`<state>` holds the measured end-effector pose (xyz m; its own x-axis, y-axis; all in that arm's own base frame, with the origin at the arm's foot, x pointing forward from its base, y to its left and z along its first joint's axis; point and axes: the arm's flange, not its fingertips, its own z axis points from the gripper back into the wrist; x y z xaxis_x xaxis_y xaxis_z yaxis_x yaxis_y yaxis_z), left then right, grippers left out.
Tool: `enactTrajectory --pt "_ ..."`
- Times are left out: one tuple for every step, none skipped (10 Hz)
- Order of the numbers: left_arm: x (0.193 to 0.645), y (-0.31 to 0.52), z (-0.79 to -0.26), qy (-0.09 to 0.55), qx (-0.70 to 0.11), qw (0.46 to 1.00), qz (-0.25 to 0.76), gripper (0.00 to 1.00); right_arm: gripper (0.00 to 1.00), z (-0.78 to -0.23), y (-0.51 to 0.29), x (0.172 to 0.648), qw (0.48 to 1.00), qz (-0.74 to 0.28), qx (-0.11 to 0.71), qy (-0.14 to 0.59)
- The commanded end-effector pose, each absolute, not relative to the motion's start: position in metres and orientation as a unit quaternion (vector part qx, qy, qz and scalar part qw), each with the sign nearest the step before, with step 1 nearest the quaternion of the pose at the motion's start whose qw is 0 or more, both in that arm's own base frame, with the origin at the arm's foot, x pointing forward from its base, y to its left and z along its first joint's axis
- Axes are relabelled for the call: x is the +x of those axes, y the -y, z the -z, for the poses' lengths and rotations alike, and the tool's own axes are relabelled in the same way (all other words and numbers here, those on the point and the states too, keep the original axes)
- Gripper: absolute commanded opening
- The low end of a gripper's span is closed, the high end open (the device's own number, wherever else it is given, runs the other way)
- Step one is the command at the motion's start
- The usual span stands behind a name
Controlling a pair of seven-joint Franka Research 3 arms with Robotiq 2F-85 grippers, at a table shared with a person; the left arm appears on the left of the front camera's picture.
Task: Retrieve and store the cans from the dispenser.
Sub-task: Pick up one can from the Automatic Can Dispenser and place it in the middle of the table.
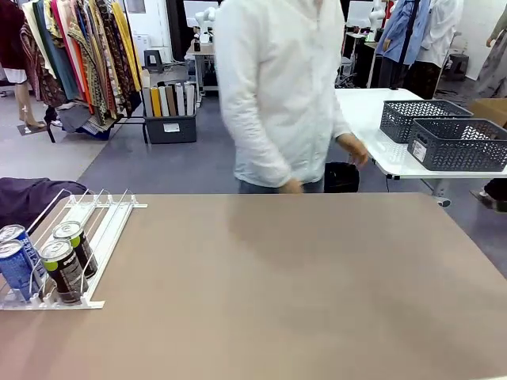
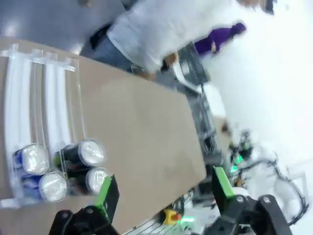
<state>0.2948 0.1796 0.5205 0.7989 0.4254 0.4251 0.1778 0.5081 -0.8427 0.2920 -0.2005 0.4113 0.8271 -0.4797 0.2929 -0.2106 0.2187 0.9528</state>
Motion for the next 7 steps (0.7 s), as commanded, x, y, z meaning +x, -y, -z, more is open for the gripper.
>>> enactTrajectory --pt "0.293 -0.205 -0.484 0.345 -0.516 0.772 -0.137 1.0 1.0 -0.378 0.211 0.3 0.686 0.133 0.642 0.316" --pt "0.282 -0.219 -0.47 0.354 -0.52 0.759 -0.165 1.0 1.0 -0.372 0.213 0.3 0.681 0.13 0.647 0.318" --pt "0.28 -0.221 -0.46 0.353 -0.503 0.768 -0.183 1.0 1.0 -0.374 0.207 0.301 0.686 0.122 0.642 0.321" --pt "0.286 -0.216 -0.453 0.35 -0.475 0.788 -0.178 1.0 1.0 -0.372 0.227 0.286 0.693 0.155 0.635 0.303" --pt "0.272 -0.236 -0.463 0.345 -0.507 0.767 -0.187 1.0 1.0 -0.372 0.227 0.286 0.693 0.155 0.635 0.303" --pt "0.272 -0.236 -0.463 0.345 -0.507 0.767 -0.187 1.0 1.0 -0.372 0.227 0.286 0.693 0.155 0.635 0.303" --pt "0.272 -0.236 -0.463 0.345 -0.507 0.767 -0.187 1.0 1.0 -0.372 0.227 0.286 0.693 0.155 0.635 0.303"
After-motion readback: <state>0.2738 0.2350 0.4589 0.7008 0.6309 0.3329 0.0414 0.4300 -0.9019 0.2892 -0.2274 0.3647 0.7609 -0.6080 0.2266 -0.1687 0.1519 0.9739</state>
